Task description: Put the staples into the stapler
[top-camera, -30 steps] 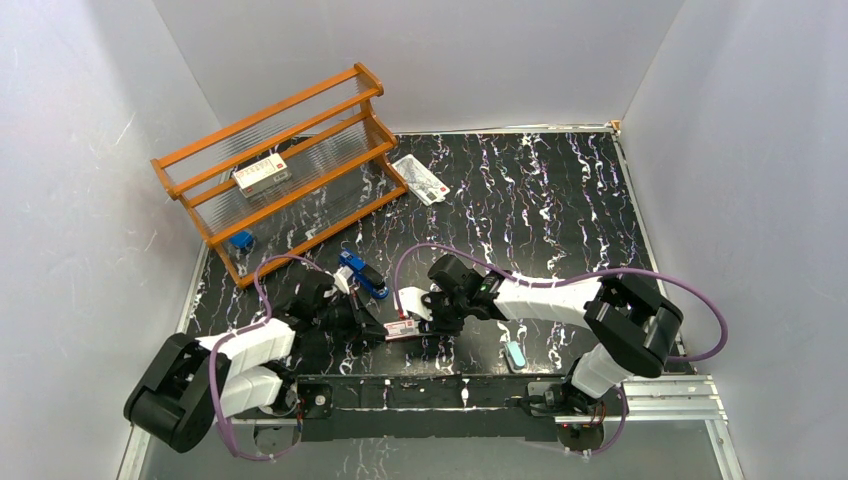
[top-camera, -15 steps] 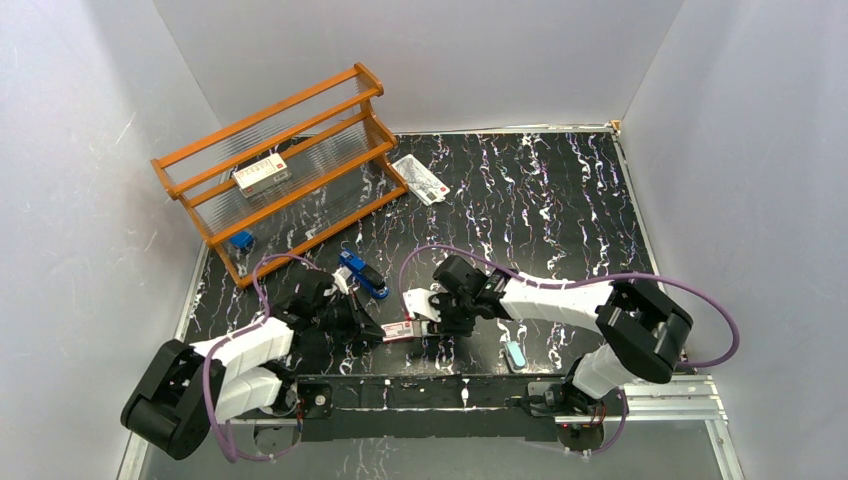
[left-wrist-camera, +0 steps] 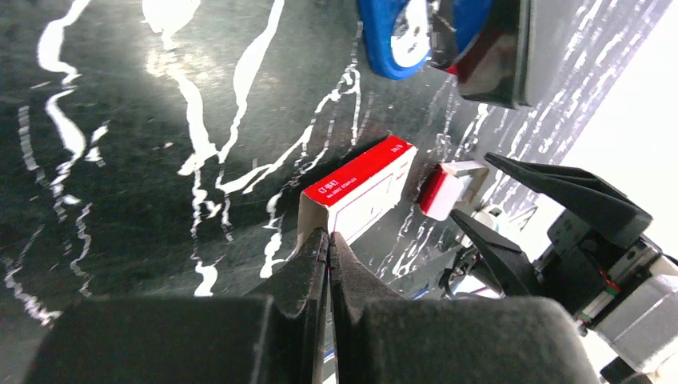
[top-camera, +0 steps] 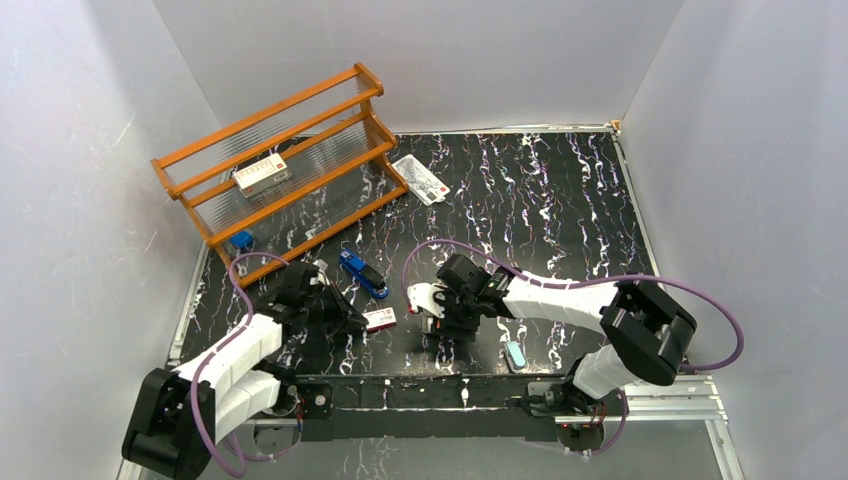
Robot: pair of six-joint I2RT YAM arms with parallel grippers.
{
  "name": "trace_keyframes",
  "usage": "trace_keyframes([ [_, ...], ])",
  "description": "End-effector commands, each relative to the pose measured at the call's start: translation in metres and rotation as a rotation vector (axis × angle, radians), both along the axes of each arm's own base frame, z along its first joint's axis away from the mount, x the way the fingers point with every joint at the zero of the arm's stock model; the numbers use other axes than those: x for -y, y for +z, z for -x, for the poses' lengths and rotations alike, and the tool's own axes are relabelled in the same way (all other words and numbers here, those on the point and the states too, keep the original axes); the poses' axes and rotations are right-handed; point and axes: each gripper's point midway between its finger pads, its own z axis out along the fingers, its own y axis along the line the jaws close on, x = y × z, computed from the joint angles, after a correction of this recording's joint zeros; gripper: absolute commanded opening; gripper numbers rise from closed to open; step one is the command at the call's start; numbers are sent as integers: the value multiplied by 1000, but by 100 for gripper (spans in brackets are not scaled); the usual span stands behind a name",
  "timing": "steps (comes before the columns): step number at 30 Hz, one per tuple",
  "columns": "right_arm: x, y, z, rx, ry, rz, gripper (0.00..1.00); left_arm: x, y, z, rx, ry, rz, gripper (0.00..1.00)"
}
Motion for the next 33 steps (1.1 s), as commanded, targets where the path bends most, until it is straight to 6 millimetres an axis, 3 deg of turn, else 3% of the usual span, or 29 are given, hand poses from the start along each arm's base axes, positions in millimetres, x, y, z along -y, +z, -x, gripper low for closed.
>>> trace_keyframes([
  [1,-5,6,2,-35,-38,-25,68,-19,-4,4,-58,48,-110,2],
  [8,-27,5,2,-71,-21,-89,70,-39,-5,2,-73,153,-205,0],
  [13,-37,4,-14,-15,-71,-124,69,-47,-5,-2,-55,224,-212,0],
  [17,-42,8,-28,40,-148,-157,70,-66,-5,-9,-51,325,-259,1],
  [22,-37,9,-51,125,-286,-149,72,-94,-5,-10,-88,463,-361,12],
  [26,-27,8,-73,203,-443,-125,72,-112,0,-10,-94,537,-435,32],
  [30,-22,12,-86,243,-565,-127,72,-111,20,-19,-38,531,-425,40],
  [33,-33,27,-86,213,-602,-183,72,-95,40,-29,43,426,-357,47],
])
